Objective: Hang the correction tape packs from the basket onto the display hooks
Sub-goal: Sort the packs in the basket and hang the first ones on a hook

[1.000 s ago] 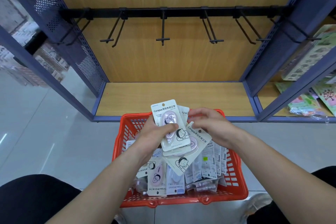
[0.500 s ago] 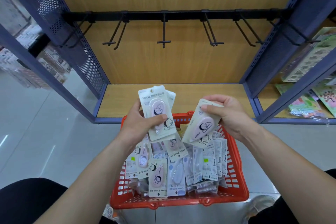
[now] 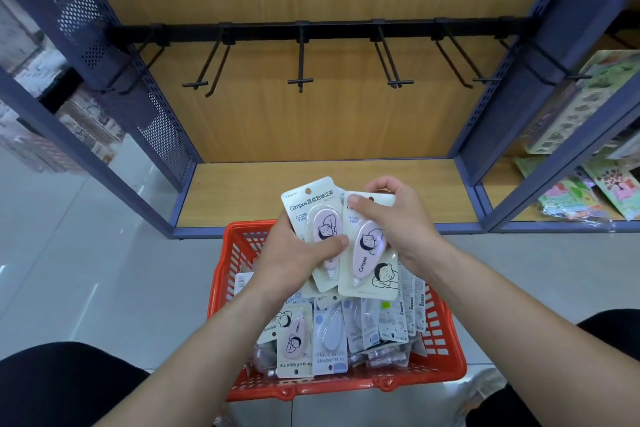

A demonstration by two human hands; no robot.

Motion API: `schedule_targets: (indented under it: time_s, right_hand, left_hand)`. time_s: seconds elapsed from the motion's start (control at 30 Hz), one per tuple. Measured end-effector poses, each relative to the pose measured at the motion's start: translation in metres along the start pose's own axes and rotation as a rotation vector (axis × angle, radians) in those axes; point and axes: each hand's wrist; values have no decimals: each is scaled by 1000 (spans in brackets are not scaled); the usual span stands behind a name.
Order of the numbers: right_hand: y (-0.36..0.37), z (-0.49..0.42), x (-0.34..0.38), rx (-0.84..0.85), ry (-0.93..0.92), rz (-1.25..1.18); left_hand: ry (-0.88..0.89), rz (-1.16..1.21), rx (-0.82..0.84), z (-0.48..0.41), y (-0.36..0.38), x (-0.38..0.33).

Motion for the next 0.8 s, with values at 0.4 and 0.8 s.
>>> schedule_targets:
  time_s: [0.4, 0.8]
  right_hand:
    - [-7, -1, 6, 182, 15, -116]
    - [27, 16, 6, 130, -221, 43]
  left_hand:
    - [30, 113, -103, -7, -17, -15]
    - [204, 82, -206, -5, -20, -42]
Point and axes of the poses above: each hand's wrist, its own z-axis away from the middle knuckle, its own y-axis out of the palm, x = y × z, and after that the axes turned 4 degrees about y, right-handed
